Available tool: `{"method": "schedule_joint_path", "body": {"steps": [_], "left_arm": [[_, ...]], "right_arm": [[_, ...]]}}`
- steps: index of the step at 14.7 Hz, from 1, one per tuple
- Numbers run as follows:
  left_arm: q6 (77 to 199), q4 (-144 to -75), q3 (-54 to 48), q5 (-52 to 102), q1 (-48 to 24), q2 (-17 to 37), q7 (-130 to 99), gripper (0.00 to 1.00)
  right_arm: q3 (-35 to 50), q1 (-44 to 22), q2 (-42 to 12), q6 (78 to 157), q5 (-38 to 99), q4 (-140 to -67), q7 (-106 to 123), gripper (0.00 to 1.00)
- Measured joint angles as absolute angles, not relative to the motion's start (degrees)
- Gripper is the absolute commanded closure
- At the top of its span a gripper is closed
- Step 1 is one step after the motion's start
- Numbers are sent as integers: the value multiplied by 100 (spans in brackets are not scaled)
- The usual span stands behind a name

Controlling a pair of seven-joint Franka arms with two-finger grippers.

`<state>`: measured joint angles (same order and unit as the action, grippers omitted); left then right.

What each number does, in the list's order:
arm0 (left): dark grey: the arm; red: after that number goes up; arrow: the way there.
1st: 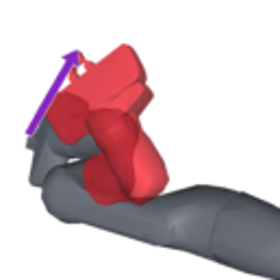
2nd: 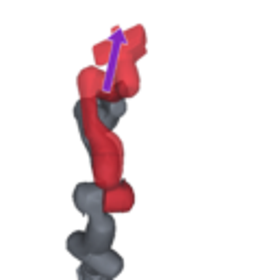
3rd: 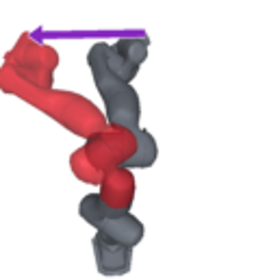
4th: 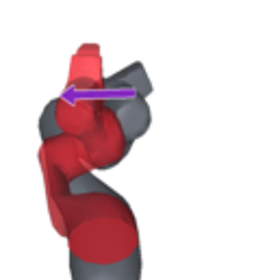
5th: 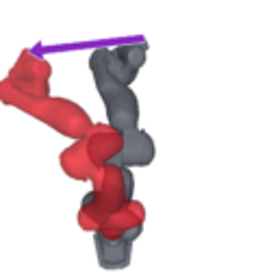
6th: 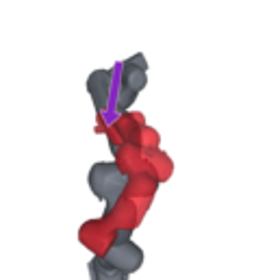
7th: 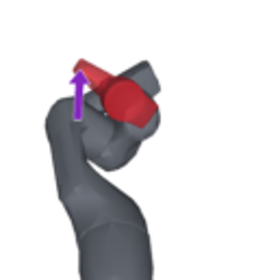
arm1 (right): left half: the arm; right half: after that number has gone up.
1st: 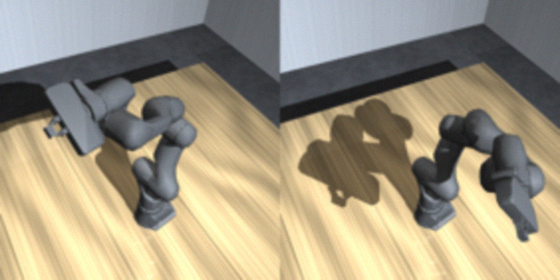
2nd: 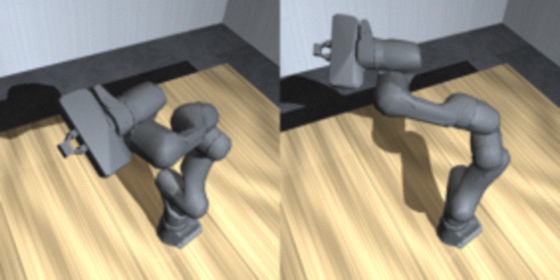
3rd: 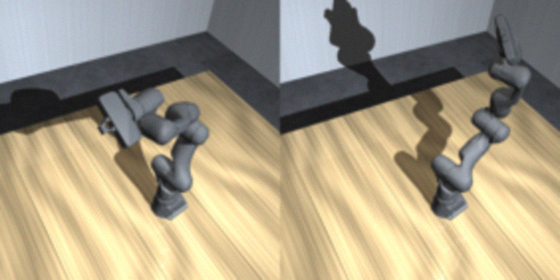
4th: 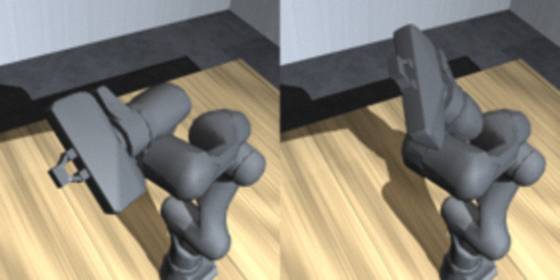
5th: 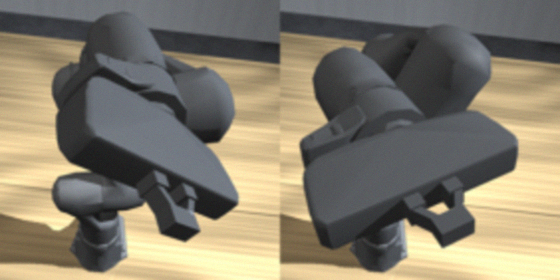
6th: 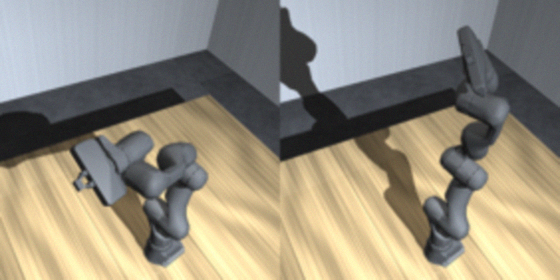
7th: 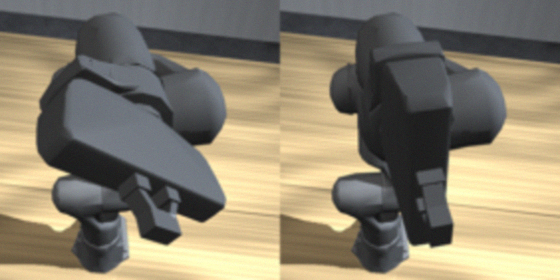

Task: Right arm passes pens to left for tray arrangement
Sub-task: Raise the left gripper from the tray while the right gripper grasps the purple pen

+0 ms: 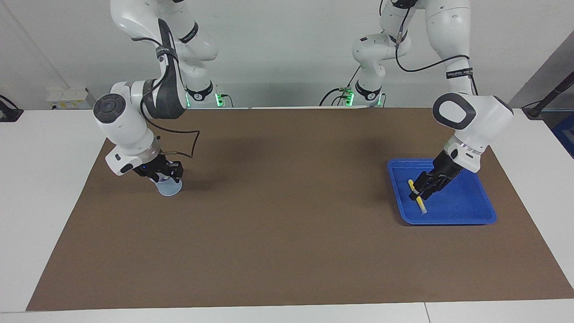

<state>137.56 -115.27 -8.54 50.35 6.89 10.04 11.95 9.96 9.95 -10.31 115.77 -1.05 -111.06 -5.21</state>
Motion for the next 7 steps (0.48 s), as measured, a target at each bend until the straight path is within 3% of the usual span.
{"method": "schedule_joint_path", "body": {"steps": [4,7], "left_arm": [[13414,-11415,-900,5655,688,943,773,4],[13141,-11305,-924,5936,688,930,333,2]], "right_arm": [[976,1029,-1027,11474,-104,-11136,-523,61],[968,1052,-1023,11438,-104,-11137,-523,70]]}}
